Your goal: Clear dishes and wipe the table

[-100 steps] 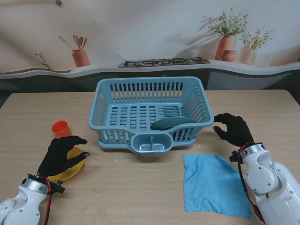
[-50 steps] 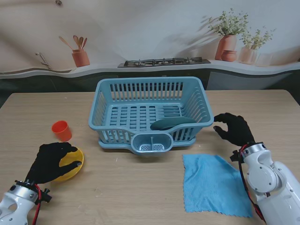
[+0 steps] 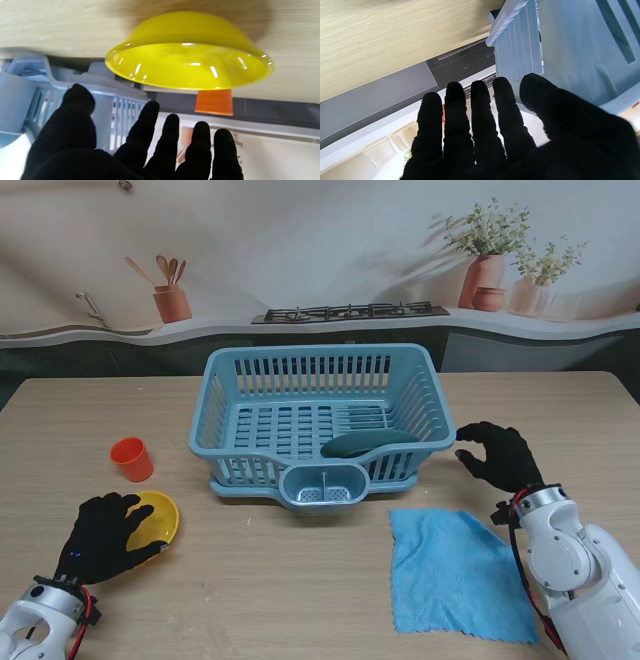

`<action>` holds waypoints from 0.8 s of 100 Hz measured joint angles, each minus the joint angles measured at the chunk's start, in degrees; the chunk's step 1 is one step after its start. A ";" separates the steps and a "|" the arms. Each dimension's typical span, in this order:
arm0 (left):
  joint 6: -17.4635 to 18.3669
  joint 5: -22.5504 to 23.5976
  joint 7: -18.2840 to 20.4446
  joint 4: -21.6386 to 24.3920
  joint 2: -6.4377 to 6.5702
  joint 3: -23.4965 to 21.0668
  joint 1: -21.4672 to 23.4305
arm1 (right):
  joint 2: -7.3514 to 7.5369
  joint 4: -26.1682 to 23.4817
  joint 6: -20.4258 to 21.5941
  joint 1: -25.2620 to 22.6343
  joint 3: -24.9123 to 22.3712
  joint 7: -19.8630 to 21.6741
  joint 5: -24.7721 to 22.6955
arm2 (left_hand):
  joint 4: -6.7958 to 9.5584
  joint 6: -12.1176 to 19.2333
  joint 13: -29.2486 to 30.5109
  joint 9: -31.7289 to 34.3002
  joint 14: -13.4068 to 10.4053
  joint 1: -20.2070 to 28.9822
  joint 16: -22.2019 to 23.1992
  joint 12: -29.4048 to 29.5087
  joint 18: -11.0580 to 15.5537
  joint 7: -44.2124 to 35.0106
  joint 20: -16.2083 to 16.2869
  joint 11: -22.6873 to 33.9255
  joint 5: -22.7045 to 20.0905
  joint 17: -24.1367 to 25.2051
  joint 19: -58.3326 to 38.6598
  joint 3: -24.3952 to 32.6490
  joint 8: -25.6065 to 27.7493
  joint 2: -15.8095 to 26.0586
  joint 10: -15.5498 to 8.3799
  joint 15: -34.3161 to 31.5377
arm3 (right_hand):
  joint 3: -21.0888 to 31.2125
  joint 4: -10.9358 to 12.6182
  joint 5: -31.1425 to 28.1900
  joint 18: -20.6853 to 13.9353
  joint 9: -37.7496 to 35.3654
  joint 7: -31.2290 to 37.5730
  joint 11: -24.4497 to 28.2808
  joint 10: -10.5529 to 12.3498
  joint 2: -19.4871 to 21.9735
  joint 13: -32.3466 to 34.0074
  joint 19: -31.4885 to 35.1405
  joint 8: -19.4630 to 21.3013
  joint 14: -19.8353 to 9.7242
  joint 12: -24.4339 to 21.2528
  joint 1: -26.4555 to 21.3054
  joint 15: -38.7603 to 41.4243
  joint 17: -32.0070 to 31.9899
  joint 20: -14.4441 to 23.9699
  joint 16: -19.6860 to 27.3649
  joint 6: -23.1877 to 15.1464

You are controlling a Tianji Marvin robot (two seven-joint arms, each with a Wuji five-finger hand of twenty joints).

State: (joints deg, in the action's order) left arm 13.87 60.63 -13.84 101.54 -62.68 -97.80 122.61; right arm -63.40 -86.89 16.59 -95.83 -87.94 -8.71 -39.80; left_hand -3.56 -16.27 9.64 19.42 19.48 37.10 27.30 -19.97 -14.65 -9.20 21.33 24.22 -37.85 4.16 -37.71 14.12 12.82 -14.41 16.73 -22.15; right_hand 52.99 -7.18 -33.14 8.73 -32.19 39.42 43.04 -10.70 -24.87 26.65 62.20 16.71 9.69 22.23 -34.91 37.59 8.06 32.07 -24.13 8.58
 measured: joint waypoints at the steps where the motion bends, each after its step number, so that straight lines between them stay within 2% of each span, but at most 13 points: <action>1: -0.30 0.00 0.03 -0.03 0.03 0.06 0.00 | 0.00 0.00 -0.01 0.00 0.01 0.00 0.00 | 0.00 -0.01 -0.01 -0.19 -0.06 -0.39 -0.06 0.01 0.05 0.44 0.00 0.23 0.00 0.00 0.02 -0.41 -0.04 0.00 0.00 0.04 | 0.00 0.00 0.00 0.00 0.00 0.00 0.00 0.00 0.00 0.00 0.00 0.00 0.00 0.00 0.00 0.00 0.00 0.00 0.00 0.00; 11: -3.20 0.01 1.66 -0.06 0.27 0.56 -0.01 | 0.01 0.06 -0.09 0.01 0.12 0.04 -0.01 | 0.00 -0.66 -0.85 -1.61 -0.66 -0.21 -0.29 0.06 0.18 2.65 0.00 0.10 0.01 -0.01 1.67 -1.46 -0.44 0.00 -0.01 0.96 | 0.00 0.00 0.00 0.00 0.00 -0.08 0.00 0.00 -0.01 -0.01 -0.76 0.03 0.00 0.00 0.00 0.00 -0.11 0.02 0.00 0.00; 15: -3.53 0.01 2.39 -0.11 0.31 0.69 -0.09 | 0.02 0.12 -0.12 0.05 0.20 0.04 -0.02 | 0.00 -0.66 -1.07 -2.31 -0.92 -0.18 -0.39 0.09 0.58 3.32 0.00 0.02 0.03 -0.01 2.94 -2.12 -0.45 0.00 -0.02 1.50 | 0.00 0.00 0.00 0.00 0.00 -0.08 0.00 0.00 -0.01 -0.02 -0.81 0.23 0.00 0.00 0.00 0.00 -0.11 0.02 0.00 0.00; 18: -3.66 0.01 2.75 -0.25 0.33 0.84 -0.20 | 0.02 0.16 -0.16 0.07 0.27 0.04 -0.02 | 0.00 -0.66 -1.92 -2.46 -1.38 -0.18 -0.85 0.16 0.98 3.85 0.00 -0.62 1.60 -0.09 4.25 -2.33 -0.45 0.00 -0.07 1.84 | 0.00 0.00 -0.01 0.00 0.00 -0.08 0.00 0.00 -0.01 -0.02 -0.81 0.29 0.00 0.00 0.00 0.00 -0.11 0.02 0.00 0.00; 30: -4.75 -0.11 3.74 -0.99 0.43 1.51 -0.83 | 0.03 0.24 -0.43 0.13 0.53 0.11 -0.02 | 0.00 -0.66 -3.62 -4.57 -2.10 -0.30 -0.91 0.74 2.27 4.40 0.00 -0.23 1.61 -0.35 8.05 -4.67 -0.45 0.00 -0.37 2.86 | 0.00 0.00 -0.01 0.00 0.00 -0.09 0.00 0.00 -0.01 -0.08 -0.82 0.59 -0.01 0.00 0.00 0.00 -0.12 0.04 0.00 0.01; 36: -5.34 -0.11 4.01 -1.44 0.51 1.85 -1.20 | 0.03 0.31 -0.60 0.19 0.70 0.15 -0.01 | 0.00 -0.66 -3.71 -5.09 -2.16 -0.21 -0.91 0.79 2.43 4.48 3.54 -0.33 1.61 -0.48 11.27 -7.70 -0.45 0.09 -0.38 3.51 | 0.00 0.00 -0.02 -0.01 0.00 -0.10 0.00 0.00 0.00 -0.59 -0.83 0.60 -0.02 0.00 0.00 -0.02 -0.16 0.05 0.01 0.01; 43: -5.60 -0.09 4.01 -2.26 0.57 2.28 -1.82 | 0.04 0.42 -0.78 0.27 0.90 0.23 0.04 | 0.00 -0.66 -3.72 -5.09 -2.49 -0.18 -0.91 0.82 2.81 4.53 4.89 -0.33 1.61 -0.49 12.61 -9.07 -0.45 0.11 -0.39 3.73 | 0.00 0.00 -0.02 -0.01 0.00 -0.20 0.00 0.00 -0.01 -0.60 -0.84 0.60 -0.03 0.00 0.00 -0.02 -0.24 0.07 0.00 0.01; 80: -7.93 -0.03 4.12 -4.76 0.78 4.00 -4.15 | 0.04 0.61 -1.21 0.51 1.38 0.47 0.26 | -0.31 -0.71 -3.80 -5.79 -2.78 -0.51 -0.93 0.83 3.39 4.81 5.41 -1.01 3.64 -0.49 13.99 -12.83 -0.45 1.64 -0.45 5.07 | 0.00 0.00 -0.03 -0.02 0.00 -0.25 0.00 0.00 -0.01 -0.61 -0.86 0.68 -0.05 0.00 0.00 -0.02 -0.27 0.61 0.01 0.02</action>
State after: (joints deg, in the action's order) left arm 5.94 60.60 -9.72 96.79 -61.91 -93.79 118.46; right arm -63.35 -86.28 15.37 -95.32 -86.56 -8.23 -39.54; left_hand -3.87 -16.98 5.84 13.64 16.70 36.60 26.38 -19.14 -11.26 -4.39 26.74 23.21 -34.21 3.67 -23.72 1.29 12.38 -12.78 16.28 -17.08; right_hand 52.99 -7.18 -33.17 8.71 -32.19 39.18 43.04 -10.70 -24.88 26.04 61.34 17.39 9.65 22.23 -34.91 37.57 7.79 32.68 -24.13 8.60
